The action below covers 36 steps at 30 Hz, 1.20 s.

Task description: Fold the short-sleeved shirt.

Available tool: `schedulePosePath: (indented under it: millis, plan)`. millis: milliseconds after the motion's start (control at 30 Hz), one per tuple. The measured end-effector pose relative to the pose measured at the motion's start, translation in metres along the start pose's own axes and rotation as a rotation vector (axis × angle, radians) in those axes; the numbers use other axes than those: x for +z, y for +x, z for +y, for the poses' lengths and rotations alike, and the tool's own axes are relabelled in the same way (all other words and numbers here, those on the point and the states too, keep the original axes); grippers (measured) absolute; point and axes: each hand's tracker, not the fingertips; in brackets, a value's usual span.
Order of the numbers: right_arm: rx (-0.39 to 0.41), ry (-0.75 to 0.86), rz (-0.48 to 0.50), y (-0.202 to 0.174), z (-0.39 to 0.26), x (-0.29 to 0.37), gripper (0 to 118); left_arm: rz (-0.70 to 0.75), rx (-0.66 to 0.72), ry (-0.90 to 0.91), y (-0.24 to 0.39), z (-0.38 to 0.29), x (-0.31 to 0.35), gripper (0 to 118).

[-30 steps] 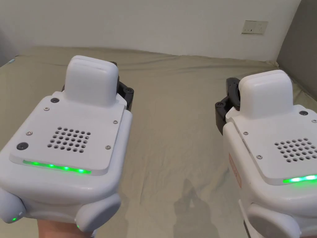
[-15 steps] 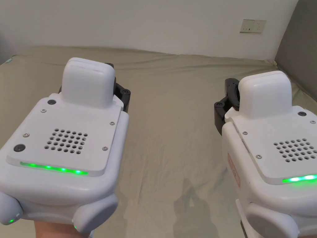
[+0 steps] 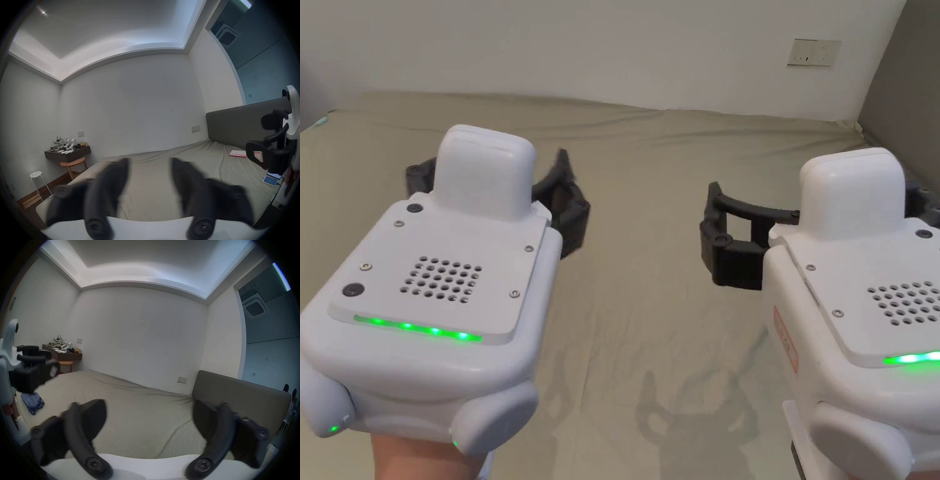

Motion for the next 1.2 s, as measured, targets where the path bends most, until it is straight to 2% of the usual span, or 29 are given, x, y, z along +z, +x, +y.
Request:
schedulePosePath:
  millis: [33,67,200,267,333,400,500,567,667,767,900,1200]
  plan:
    - [-0.005,0.024,-0.001,0.001,-0.001,0.002,114,-0.003,0.0,-0.016,0.0,-0.001,-0.002,97]
    - [-0.002,0.033,0.002,0.002,-0.001,0.003,114,-0.009,-0.001,-0.03,-0.001,-0.003,-0.004,117]
    - [-0.009,0.002,0.04,0.002,0.002,0.001,115,0.0,-0.002,-0.017,-0.006,-0.005,0.002,118]
    - [-0.06,-0.056,0.101,0.004,0.006,-0.003,115,0.001,0.005,-0.019,-0.009,-0.005,0.003,118]
    - [-0.135,-0.062,0.117,0.006,0.008,-0.002,115,0.007,0.005,-0.016,-0.003,-0.005,0.0,118]
    - [-0.195,-0.088,0.085,0.006,0.014,0.0,115,0.013,0.001,-0.012,-0.003,-0.004,0.001,118]
    - [-0.235,-0.179,0.021,0.007,0.025,-0.002,115,0.018,-0.001,-0.01,-0.005,-0.003,0.0,118]
    - [-0.255,-0.214,0.013,0.009,0.029,-0.005,115,0.022,0.001,-0.006,-0.006,-0.002,0.001,118]
    - [-0.201,-0.297,0.021,0.011,0.034,-0.009,115,0.025,0.006,0.0,-0.007,0.0,0.002,118]
    - [-0.184,-0.325,-0.02,0.012,0.036,-0.011,115,0.025,0.008,0.004,-0.007,0.001,0.003,118]
    - [-0.169,-0.311,-0.053,0.01,0.034,-0.01,115,0.023,0.008,0.004,-0.006,0.001,0.002,118]
    - [-0.132,-0.298,-0.029,0.003,0.024,-0.015,115,0.019,-0.007,0.005,-0.003,0.002,-0.001,118]
